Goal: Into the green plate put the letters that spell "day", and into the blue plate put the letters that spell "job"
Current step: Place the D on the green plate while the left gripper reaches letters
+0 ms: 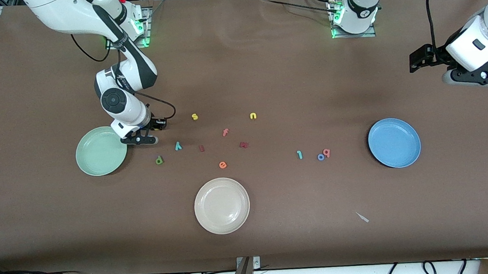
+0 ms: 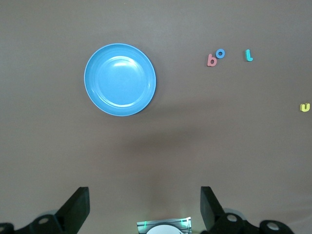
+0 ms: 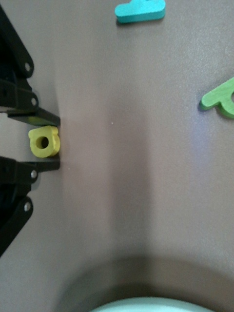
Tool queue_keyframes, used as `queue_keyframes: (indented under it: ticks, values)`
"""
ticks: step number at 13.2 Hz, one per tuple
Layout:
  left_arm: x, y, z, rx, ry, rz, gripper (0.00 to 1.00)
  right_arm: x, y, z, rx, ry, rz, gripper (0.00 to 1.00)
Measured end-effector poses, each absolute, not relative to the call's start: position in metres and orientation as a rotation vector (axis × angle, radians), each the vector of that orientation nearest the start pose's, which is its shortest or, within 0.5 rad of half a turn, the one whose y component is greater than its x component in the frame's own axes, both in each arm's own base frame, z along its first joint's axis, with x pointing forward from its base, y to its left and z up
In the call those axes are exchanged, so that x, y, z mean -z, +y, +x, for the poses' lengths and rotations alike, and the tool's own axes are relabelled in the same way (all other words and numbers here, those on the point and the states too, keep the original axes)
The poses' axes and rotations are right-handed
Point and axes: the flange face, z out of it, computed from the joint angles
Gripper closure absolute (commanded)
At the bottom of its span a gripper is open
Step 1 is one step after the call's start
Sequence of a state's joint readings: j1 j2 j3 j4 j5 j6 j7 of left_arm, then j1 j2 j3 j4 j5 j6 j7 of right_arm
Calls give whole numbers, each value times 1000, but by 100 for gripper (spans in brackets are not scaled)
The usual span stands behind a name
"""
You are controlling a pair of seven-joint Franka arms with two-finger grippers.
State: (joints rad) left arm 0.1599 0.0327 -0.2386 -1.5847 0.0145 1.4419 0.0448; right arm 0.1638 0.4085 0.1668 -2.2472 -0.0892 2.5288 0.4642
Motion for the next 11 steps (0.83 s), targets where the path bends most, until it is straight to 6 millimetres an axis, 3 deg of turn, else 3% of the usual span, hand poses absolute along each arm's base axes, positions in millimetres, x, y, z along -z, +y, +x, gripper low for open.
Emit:
queue_keyframes:
  ticks: [4,9,11]
  values:
    - [-605,-47,546,-233,217,-3115,0,-175,176,498,-185,104,-3162,74]
    - [-601,-57,551,-213,235,-3167,0,-179,176,503,-176,108,-3161,80]
    - [-596,-57,558,-196,235,-3174,0,-192,178,515,-226,112,-3177,80]
